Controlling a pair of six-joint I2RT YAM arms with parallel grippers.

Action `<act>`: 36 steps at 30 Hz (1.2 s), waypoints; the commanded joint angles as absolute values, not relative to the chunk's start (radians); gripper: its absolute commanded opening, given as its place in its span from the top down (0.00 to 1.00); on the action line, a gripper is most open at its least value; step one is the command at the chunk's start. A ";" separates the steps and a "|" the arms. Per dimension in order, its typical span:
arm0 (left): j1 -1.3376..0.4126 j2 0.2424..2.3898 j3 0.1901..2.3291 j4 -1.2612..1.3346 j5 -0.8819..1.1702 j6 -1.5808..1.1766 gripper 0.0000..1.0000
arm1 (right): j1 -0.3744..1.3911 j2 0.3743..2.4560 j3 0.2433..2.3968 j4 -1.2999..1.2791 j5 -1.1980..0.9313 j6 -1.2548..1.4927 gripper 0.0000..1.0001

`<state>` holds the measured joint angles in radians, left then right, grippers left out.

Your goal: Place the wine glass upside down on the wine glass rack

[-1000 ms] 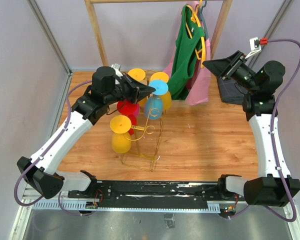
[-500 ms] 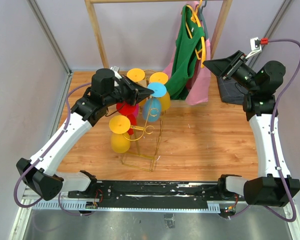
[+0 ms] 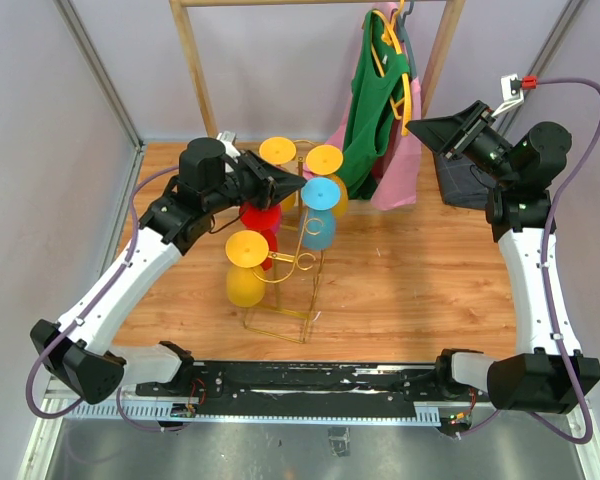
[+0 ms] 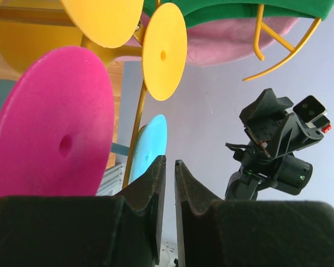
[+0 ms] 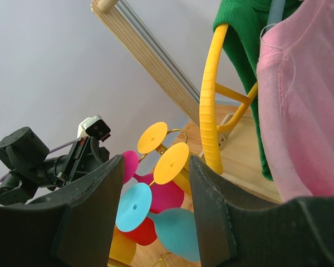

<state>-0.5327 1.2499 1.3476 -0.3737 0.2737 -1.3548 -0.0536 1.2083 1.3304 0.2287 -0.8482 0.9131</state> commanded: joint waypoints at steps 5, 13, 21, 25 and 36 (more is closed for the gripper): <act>-0.528 1.206 1.352 -0.353 0.265 -1.349 0.84 | -0.069 1.200 1.318 0.272 -0.865 0.920 0.49; -0.528 1.187 1.421 -0.403 0.227 -1.257 0.77 | -0.070 1.195 1.320 0.264 -0.862 0.913 0.48; -0.528 1.177 1.589 -0.503 0.104 -0.992 0.64 | -0.069 1.184 1.329 0.188 -0.838 0.863 0.43; -0.528 1.160 1.655 -0.575 0.009 -0.860 0.52 | -0.069 1.171 1.324 0.142 -0.814 0.831 0.38; -0.528 1.053 1.605 -0.657 -0.174 -0.679 0.23 | -0.069 1.152 1.344 -0.015 -0.770 0.725 0.03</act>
<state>-0.5323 1.0882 1.6234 -0.6167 -0.0822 -0.7731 -0.0544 1.1709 1.3300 0.0368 -0.7933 0.7856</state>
